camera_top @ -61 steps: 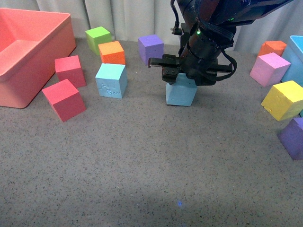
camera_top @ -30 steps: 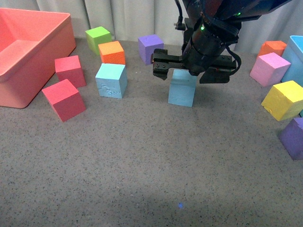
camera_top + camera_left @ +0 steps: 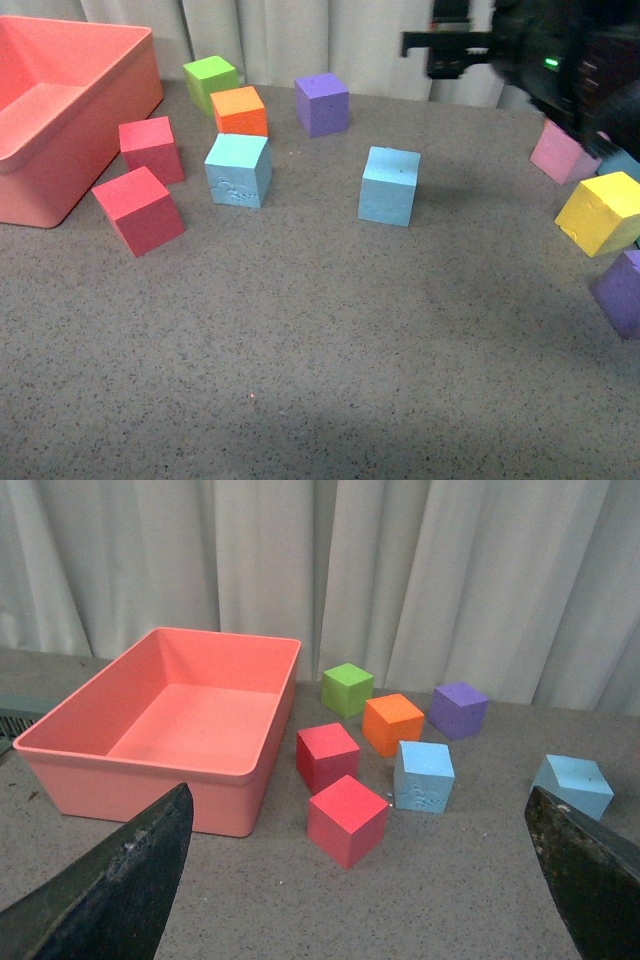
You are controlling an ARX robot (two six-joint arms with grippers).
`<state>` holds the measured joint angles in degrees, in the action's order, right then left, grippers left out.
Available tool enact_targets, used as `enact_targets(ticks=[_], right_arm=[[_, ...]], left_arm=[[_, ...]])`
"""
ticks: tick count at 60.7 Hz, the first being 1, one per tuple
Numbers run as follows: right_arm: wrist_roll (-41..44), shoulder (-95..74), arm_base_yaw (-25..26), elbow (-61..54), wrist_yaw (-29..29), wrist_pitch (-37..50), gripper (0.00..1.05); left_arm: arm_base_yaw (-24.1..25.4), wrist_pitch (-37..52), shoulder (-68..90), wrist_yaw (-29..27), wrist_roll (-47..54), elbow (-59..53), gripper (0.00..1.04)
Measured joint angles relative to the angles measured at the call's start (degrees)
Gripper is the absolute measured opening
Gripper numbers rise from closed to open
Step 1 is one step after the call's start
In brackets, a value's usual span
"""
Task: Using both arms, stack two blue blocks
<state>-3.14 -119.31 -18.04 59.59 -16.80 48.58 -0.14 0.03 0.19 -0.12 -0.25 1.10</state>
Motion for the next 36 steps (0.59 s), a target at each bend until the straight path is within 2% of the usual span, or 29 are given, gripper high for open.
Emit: enact_targets(ticks=[3, 6, 16, 24, 36], right_arm=[[1.38, 4.68, 1.64, -8.0, 1.05, 9.53, 0.51], [1.95, 9.38, 2.91, -13.11, 1.99, 13.9, 0.42], [2.95, 22.84, 7.32, -30.71, 5.99, 18.45, 0.0], [3.13, 32.24, 9.92, -40.52, 8.98, 18.75, 0.01], [3.13, 41.07, 12.2, -47.32, 10.91, 16.63, 0.01]], left_arm=[[0.0, 0.0, 0.0, -0.02, 0.0, 0.0, 0.98], [0.0, 0.0, 0.0, 0.0, 0.0, 0.0, 0.98], [0.0, 0.0, 0.0, 0.04, 0.0, 0.0, 0.98], [0.0, 0.0, 0.0, 0.02, 0.0, 0.0, 0.98], [0.0, 0.0, 0.0, 0.02, 0.0, 0.0, 0.98]])
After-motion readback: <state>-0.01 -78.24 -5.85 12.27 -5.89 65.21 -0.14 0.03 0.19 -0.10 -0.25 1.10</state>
